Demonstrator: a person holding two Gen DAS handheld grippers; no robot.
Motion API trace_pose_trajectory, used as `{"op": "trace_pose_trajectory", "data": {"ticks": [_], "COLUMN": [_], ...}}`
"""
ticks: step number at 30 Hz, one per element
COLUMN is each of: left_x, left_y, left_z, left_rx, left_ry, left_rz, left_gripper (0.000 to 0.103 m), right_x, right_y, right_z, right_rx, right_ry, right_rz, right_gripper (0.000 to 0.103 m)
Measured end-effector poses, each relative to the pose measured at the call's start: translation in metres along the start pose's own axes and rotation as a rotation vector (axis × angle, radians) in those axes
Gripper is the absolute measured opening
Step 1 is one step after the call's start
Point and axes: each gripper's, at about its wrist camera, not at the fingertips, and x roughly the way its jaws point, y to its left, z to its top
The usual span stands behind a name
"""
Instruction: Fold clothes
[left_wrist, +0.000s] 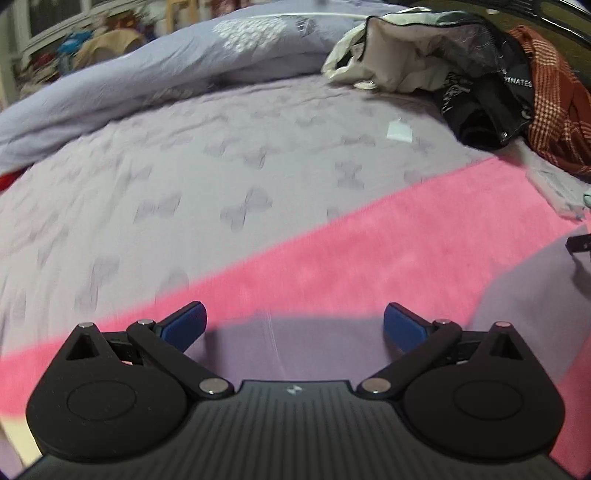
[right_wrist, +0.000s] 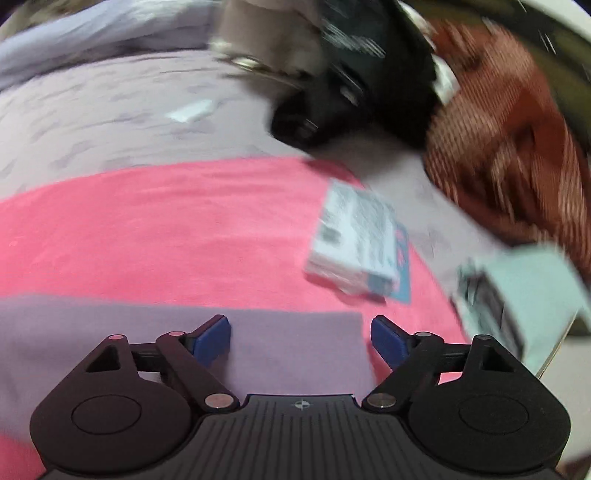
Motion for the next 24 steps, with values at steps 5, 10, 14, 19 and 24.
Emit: {"op": "trace_pose_trajectory", "data": {"ticks": [5,10,14,19,24], "left_x": [0.022,0.025,0.018,0.033,0.026], "left_y": [-0.015,-0.024,-0.026,-0.037,-0.044], "left_z": [-0.002,-0.008,0.007,0.006,0.009], "left_rx": [0.124,0.147,0.246,0.336,0.269], "left_ry": [0.12,0.141,0.128,0.184,0.134], "left_rz": [-0.134,-0.131,-0.228,-0.273,-0.214], "left_gripper": [0.103,0.103,0.1,0.101,0.035], "right_x": [0.014,0.026,0.026,0.021,0.01], "right_y": [-0.031,-0.025,-0.017,-0.018,-0.007], "right_z": [-0.007,0.002,0.004,-0.001,0.017], "right_rx": [0.114,0.02,-0.018,-0.002,0.013], "right_ry": [-0.002,-0.014,-0.004,0.014,0.085], "right_rz": [0.058,0.137,0.195,0.211,0.195], "right_gripper": [0.092,0.09,0.09,0.086,0.008]}}
